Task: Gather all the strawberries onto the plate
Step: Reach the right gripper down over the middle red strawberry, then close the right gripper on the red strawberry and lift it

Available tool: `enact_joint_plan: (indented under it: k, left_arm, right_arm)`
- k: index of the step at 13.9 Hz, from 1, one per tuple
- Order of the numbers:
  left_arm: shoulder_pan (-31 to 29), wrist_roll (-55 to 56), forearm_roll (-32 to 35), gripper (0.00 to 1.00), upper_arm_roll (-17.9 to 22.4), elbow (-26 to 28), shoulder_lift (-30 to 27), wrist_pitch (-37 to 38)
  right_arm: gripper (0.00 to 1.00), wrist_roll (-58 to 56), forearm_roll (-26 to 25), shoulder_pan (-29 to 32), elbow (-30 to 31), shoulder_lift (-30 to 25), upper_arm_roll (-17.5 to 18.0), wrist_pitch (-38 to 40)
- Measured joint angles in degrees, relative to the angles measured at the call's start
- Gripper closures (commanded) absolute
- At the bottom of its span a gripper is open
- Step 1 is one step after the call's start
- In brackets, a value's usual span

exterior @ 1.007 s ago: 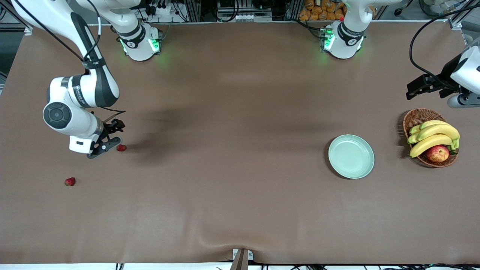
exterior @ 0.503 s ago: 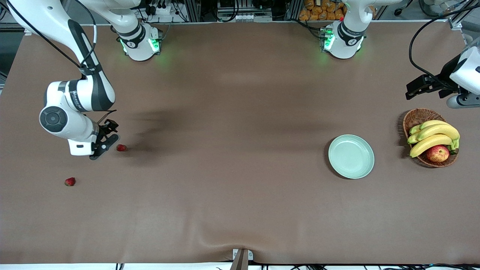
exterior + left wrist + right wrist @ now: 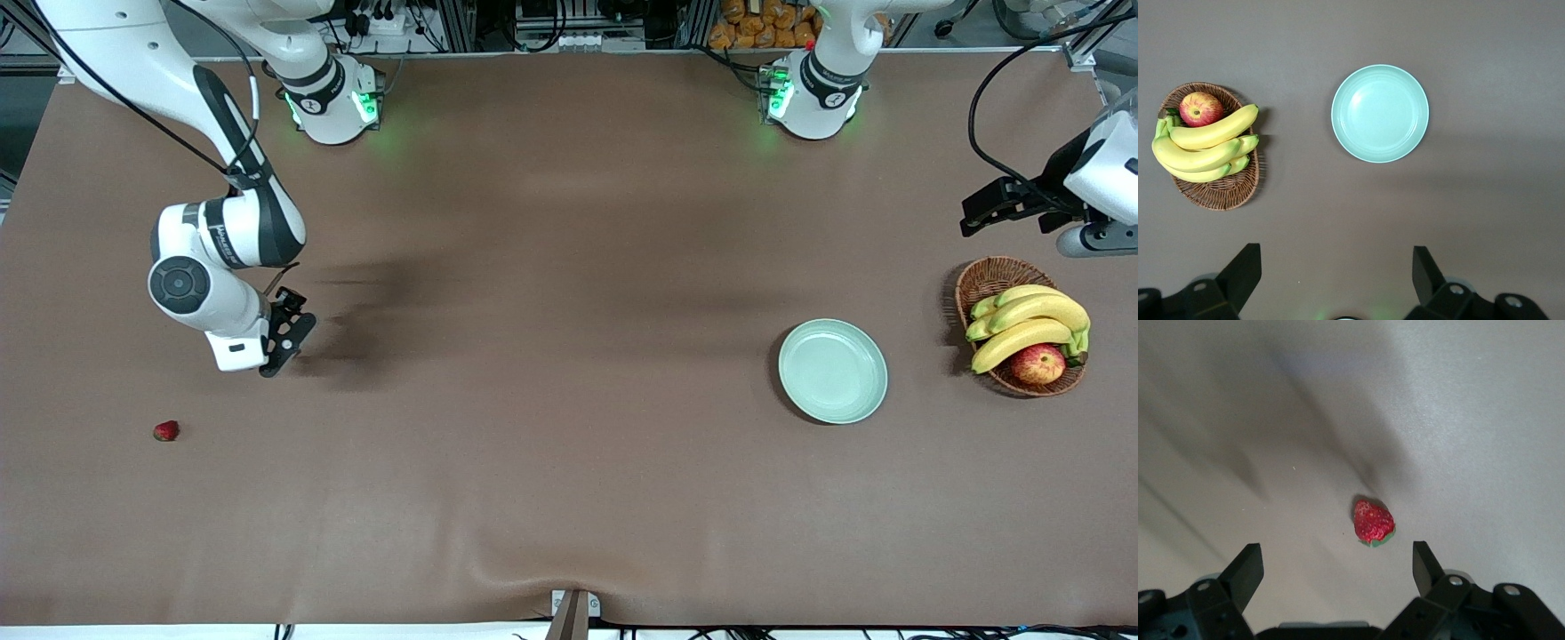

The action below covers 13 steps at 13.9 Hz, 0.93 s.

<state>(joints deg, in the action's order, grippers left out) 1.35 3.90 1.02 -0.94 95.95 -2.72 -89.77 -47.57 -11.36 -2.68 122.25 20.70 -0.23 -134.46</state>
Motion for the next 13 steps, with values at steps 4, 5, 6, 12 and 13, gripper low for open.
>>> enact_joint_plan:
  k: [4,5,6,12,13]
  left_arm:
    - [0.0,0.0,0.0,0.0,0.0,0.0,0.0,0.0]
    - [0.0,0.0,0.0,0.0,0.0,0.0,0.0,0.0]
    - [0.1,0.0,0.0,0.0,0.0,0.0,0.0,0.0]
    - [0.1,0.0,0.0,0.0,-0.1,0.0,0.0,0.0]
    - [0.1,0.0,0.0,0.0,-0.1,0.0,0.0,0.0]
  right_arm:
    - [0.0,-1.3,-0.2,0.3,-0.2,2.1,-0.1,-1.6]
    - [0.0,-1.3,-0.2,0.7,-0.4,2.5,-0.2,-1.8]
    - [0.0,-1.6,-0.3,1.4,-0.7,3.1,-0.3,-2.0]
    - [0.0,-2.8,-0.6,3.4,-2.6,6.4,-0.1,-4.0]
    - [0.05,-2.8,-0.6,3.3,-2.7,6.5,-0.1,-4.1]
